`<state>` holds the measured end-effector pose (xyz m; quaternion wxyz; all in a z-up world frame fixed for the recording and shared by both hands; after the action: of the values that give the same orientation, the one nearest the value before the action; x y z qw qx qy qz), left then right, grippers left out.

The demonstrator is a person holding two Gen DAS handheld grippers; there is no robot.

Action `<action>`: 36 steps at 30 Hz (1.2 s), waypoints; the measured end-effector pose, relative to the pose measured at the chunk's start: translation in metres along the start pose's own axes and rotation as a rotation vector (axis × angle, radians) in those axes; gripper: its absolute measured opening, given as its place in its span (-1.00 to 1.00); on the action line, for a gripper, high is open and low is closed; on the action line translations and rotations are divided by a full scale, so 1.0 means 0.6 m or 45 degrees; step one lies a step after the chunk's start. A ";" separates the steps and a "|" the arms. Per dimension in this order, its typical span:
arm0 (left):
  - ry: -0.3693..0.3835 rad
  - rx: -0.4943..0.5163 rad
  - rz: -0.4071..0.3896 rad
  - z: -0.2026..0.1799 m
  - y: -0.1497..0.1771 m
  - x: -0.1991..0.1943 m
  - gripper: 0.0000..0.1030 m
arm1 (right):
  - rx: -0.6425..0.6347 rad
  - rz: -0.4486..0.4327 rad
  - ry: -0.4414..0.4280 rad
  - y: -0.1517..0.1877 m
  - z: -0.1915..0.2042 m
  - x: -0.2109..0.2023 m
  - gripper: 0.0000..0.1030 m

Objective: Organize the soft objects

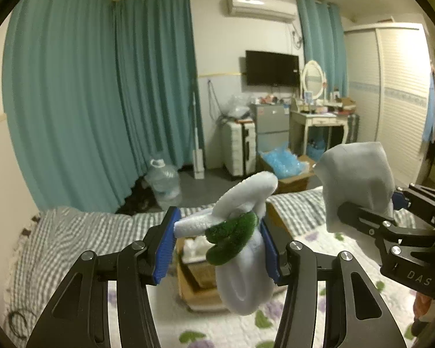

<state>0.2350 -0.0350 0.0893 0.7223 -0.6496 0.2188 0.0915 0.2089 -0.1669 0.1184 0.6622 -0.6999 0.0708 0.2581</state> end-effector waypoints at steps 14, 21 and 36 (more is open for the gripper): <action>-0.003 0.021 0.220 0.011 0.055 0.261 0.00 | 0.105 0.208 -0.053 0.045 -0.055 0.293 -0.10; 0.019 0.030 0.232 -0.001 0.067 0.276 0.15 | 0.209 0.213 -0.085 0.074 -0.075 0.333 0.26; -0.112 0.067 0.018 0.009 -0.054 0.077 0.60 | 0.126 0.008 0.075 -0.045 -0.087 0.128 0.58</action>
<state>0.2906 -0.0414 0.0989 0.7473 -0.6243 0.1939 0.1192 0.3008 -0.1958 0.1069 0.6928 -0.6733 0.1052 0.2357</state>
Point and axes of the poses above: each gripper's, at about its wrist camera, not at the fingertips, and x roughly the way its jaws point, z to its left, y to its underside, the point moved 4 cm from there along x, roughly the way its jaws point
